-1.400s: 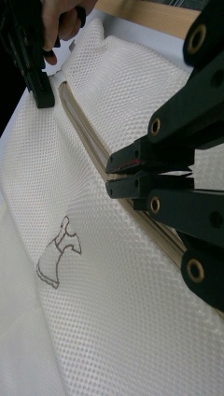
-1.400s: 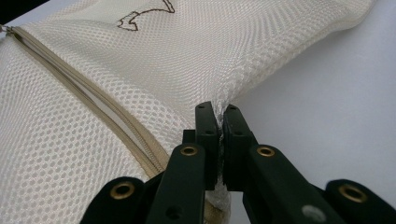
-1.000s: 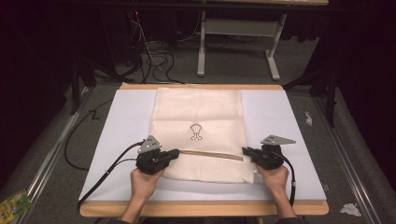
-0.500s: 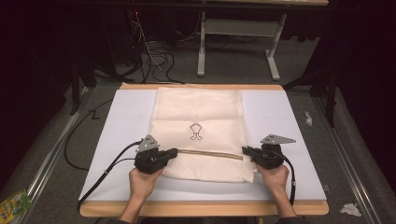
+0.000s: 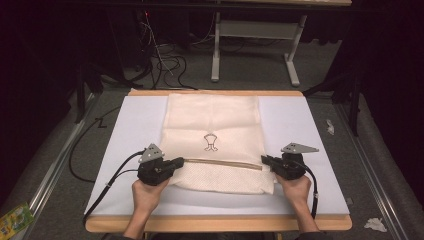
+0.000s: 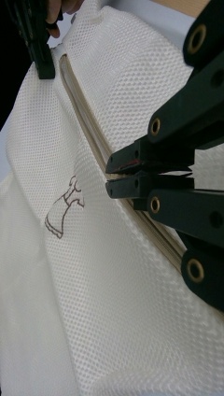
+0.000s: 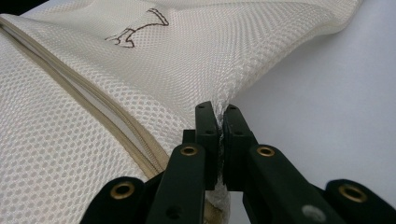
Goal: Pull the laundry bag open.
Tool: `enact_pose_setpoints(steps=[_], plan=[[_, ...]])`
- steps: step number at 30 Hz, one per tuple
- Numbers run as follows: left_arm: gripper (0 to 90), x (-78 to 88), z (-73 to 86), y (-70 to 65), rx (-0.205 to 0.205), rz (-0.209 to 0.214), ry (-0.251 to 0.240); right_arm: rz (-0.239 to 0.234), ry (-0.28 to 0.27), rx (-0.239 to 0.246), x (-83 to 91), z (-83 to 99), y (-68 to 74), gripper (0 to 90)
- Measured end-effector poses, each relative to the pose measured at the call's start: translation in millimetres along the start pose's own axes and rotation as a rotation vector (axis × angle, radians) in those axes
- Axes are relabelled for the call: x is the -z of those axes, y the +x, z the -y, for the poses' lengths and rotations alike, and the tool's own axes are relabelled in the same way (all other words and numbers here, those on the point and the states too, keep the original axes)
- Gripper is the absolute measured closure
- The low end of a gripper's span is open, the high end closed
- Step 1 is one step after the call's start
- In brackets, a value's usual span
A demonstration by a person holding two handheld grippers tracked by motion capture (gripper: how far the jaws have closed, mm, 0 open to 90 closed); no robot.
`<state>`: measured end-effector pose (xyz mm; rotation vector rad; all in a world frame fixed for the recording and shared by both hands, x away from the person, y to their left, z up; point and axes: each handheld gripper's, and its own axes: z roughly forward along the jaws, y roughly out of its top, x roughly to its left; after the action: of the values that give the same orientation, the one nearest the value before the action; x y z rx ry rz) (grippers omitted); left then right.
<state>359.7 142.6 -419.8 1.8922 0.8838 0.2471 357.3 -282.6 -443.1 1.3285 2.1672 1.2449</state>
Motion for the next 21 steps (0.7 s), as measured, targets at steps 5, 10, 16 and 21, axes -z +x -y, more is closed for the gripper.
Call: enact_pose_setpoints(steps=[5,10,16,21], plan=[[87.2,5.0,1.2,4.8,0.013,-0.011,-0.006,0.006,0.003,-0.001,2.1,0.3,-2.2,88.7],[87.2,7.0,1.7,7.6,0.011,-0.025,-0.004,0.011,-0.001,0.0,1.5,0.3,-2.3,88.7],[87.2,9.1,2.4,10.4,0.015,-0.038,-0.004,0.016,-0.004,-0.001,2.7,0.2,-3.0,88.7],[87.1,13.0,2.6,15.6,0.029,-0.045,-0.012,0.022,-0.008,-0.008,3.5,0.8,-5.3,88.7]])
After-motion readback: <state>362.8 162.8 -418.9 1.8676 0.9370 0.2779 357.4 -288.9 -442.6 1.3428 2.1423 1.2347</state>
